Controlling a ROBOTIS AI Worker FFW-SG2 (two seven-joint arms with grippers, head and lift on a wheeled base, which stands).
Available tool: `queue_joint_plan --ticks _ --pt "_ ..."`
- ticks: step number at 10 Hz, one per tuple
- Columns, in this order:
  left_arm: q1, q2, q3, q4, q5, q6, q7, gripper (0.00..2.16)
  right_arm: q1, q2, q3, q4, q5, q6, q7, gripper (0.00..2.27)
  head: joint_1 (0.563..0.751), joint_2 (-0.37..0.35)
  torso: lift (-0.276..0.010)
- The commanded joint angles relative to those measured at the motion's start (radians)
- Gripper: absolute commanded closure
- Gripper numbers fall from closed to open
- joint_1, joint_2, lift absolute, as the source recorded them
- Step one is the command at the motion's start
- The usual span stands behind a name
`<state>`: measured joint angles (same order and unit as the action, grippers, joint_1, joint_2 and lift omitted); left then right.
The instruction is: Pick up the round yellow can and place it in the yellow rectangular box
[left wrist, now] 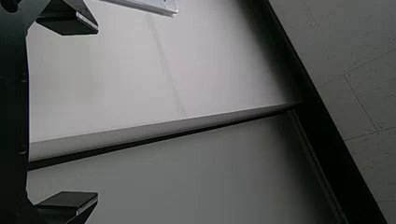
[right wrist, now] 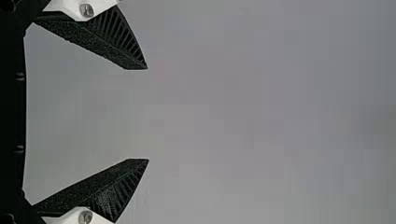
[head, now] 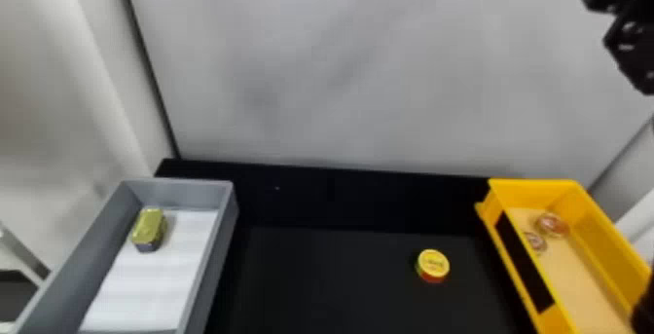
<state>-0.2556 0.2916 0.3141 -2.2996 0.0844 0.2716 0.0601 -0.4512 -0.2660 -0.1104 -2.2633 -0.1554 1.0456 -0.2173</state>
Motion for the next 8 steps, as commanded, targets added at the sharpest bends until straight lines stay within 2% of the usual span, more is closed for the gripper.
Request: queue_joint_plan --ticks 1,3,5,7,8 --pt "-0.002 -0.003 0.000 -0.006 0.003 0.028 -0.006 0.04 0.017 -0.006 -0.048 0.048 -0.089 0.098 -0.010 0.06 0.694 -0.078 -0.009" --pt "-0.004 -0.005 0.000 -0.006 0.003 0.029 -0.006 0.04 0.052 -0.009 -0.106 0.105 -0.214 0.138 -0.034 0.06 0.694 -0.077 -0.009" --pt "-0.007 -0.005 0.000 -0.006 0.005 0.029 -0.006 0.04 0.085 -0.029 -0.123 0.148 -0.319 0.202 -0.085 0.05 0.694 -0.078 -0.009" --pt "-0.008 -0.006 -0.001 -0.006 0.005 0.028 -0.008 0.04 0.135 -0.041 -0.121 0.189 -0.320 0.211 -0.060 0.03 0.694 -0.078 -0.009" --pt "-0.008 -0.006 0.000 -0.006 0.005 0.026 -0.008 0.04 0.164 -0.045 -0.127 0.222 -0.326 0.182 -0.014 0.03 0.694 -0.078 -0.009"
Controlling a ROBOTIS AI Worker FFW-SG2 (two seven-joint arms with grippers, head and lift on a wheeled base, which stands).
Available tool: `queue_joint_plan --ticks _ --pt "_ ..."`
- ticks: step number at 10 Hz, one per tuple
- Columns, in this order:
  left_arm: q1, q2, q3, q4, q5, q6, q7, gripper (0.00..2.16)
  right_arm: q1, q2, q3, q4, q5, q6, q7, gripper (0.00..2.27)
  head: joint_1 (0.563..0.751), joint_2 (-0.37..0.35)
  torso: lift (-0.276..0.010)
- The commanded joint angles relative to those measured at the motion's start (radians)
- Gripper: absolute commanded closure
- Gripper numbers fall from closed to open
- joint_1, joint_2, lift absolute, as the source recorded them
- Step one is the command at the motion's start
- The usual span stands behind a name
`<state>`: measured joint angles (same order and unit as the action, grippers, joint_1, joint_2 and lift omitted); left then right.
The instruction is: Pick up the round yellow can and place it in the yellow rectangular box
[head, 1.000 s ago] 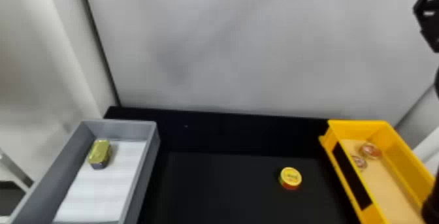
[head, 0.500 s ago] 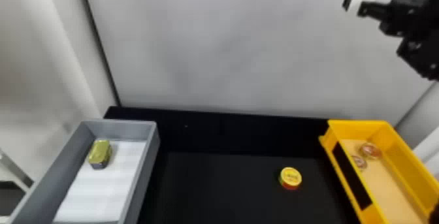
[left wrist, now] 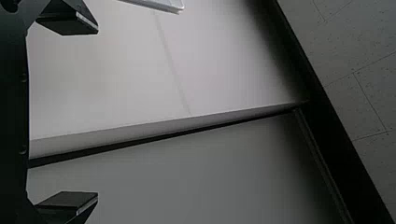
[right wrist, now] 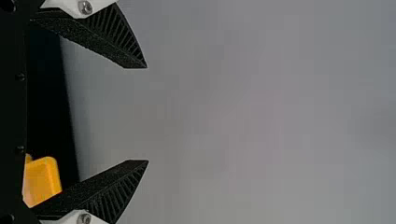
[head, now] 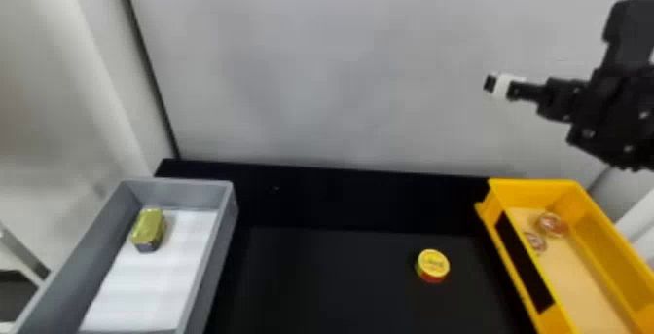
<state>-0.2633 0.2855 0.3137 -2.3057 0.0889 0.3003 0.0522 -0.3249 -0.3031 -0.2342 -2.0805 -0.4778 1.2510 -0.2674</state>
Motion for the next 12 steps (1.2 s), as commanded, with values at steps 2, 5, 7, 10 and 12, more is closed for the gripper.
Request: queue_joint_plan --ticks 2,5,7,10,12 --pt "-0.001 -0.002 0.001 0.000 0.000 -0.003 0.000 0.04 0.075 -0.014 -0.022 0.106 -0.036 -0.036 0.059 0.03 0.694 -0.078 -0.009" --pt "-0.001 -0.003 0.001 0.000 0.000 -0.004 0.000 0.04 0.102 -0.033 0.007 0.220 -0.033 -0.029 0.117 0.04 0.694 -0.078 -0.009" --pt "-0.001 -0.002 0.002 0.000 0.000 -0.004 -0.003 0.04 0.113 -0.037 0.035 0.297 -0.013 -0.048 0.152 0.04 0.694 -0.078 -0.009" --pt "0.001 -0.002 0.002 0.002 0.000 -0.006 -0.006 0.04 0.104 -0.036 0.073 0.438 0.028 -0.060 0.212 0.04 0.694 -0.078 -0.009" --pt "-0.001 0.000 0.001 0.002 0.000 -0.007 -0.006 0.04 0.099 -0.034 0.112 0.524 0.059 -0.100 0.269 0.04 0.694 -0.078 -0.009"
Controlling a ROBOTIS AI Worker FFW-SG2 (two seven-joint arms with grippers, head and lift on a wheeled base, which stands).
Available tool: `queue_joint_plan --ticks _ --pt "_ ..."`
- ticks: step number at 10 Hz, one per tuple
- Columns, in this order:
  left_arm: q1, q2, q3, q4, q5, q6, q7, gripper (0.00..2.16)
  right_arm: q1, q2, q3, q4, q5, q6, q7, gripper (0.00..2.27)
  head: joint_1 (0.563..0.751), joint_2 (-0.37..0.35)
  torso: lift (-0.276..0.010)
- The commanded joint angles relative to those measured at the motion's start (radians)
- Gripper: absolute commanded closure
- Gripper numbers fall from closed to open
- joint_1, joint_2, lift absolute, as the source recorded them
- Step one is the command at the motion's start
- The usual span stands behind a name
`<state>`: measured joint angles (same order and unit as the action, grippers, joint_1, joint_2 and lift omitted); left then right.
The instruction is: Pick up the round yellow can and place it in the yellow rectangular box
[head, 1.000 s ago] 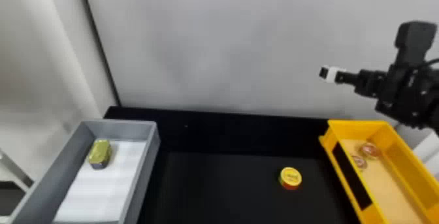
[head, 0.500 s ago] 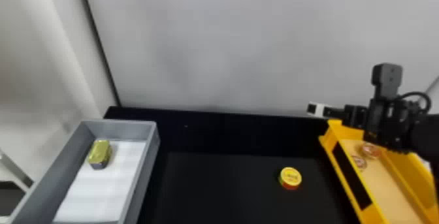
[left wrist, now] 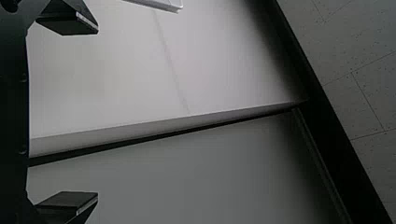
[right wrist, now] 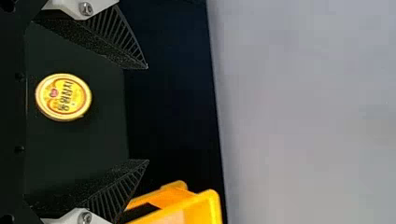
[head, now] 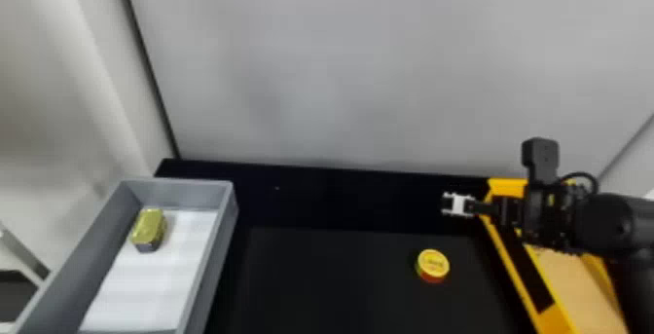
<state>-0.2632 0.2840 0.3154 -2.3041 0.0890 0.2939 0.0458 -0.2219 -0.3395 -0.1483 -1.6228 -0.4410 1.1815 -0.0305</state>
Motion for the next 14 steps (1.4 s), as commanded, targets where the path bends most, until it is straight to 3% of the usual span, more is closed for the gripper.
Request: queue_joint_plan --ticks 1,12,14 --pt "-0.002 0.001 -0.001 0.000 0.002 -0.002 0.000 0.04 -0.004 0.004 0.042 0.104 0.027 -0.061 0.058 0.04 0.694 -0.078 -0.009" --pt "-0.013 -0.009 -0.008 0.012 0.002 -0.038 -0.015 0.04 -0.070 0.027 0.177 0.469 0.268 -0.274 0.356 0.00 0.694 -0.078 -0.009" --pt "-0.013 -0.012 -0.008 0.017 0.002 -0.048 -0.017 0.04 -0.082 0.048 0.190 0.488 0.386 -0.276 0.400 0.00 0.694 -0.078 -0.009"
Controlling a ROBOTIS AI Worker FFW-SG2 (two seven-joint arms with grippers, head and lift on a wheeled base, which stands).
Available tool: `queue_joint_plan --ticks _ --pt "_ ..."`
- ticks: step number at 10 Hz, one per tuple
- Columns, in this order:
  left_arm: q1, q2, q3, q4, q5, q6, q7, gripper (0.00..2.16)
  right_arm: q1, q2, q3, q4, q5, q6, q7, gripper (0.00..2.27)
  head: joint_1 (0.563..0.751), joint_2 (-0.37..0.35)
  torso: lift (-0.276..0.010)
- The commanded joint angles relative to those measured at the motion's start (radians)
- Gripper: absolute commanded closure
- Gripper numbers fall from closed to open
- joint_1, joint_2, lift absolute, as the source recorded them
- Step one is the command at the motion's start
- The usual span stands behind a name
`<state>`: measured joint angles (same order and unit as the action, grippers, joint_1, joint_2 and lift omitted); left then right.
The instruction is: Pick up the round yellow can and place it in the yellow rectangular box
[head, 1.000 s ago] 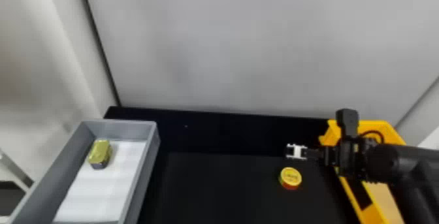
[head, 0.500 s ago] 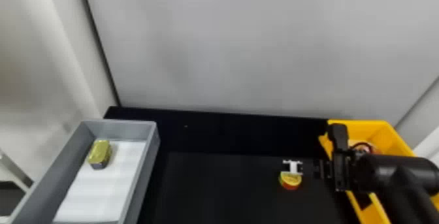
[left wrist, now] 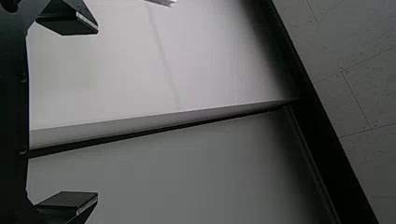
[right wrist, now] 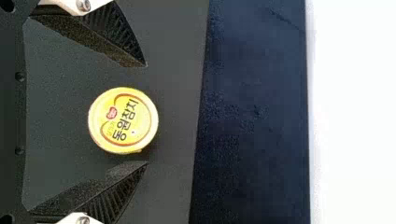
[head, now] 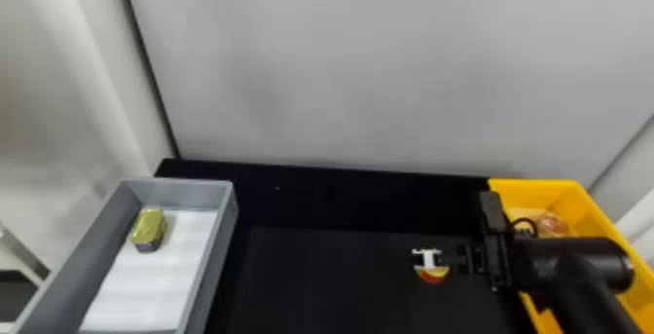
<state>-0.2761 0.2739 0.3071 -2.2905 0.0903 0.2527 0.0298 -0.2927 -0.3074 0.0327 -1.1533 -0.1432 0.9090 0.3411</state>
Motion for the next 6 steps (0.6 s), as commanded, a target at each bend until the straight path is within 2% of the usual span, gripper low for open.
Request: queue_joint_plan --ticks 1,4,6 --pt "0.001 -0.004 0.001 0.003 0.000 -0.012 -0.001 0.04 -0.025 0.027 0.007 0.035 0.148 -0.017 0.066 0.00 0.694 -0.078 -0.009" --pt "0.003 -0.007 0.001 0.006 0.000 -0.024 -0.005 0.04 -0.042 0.045 0.007 0.073 0.261 -0.054 0.127 0.00 0.694 -0.078 -0.009" --pt "0.003 -0.007 0.001 0.008 0.000 -0.027 -0.007 0.04 -0.045 0.047 0.009 0.096 0.266 -0.070 0.138 0.00 0.694 -0.078 -0.009"
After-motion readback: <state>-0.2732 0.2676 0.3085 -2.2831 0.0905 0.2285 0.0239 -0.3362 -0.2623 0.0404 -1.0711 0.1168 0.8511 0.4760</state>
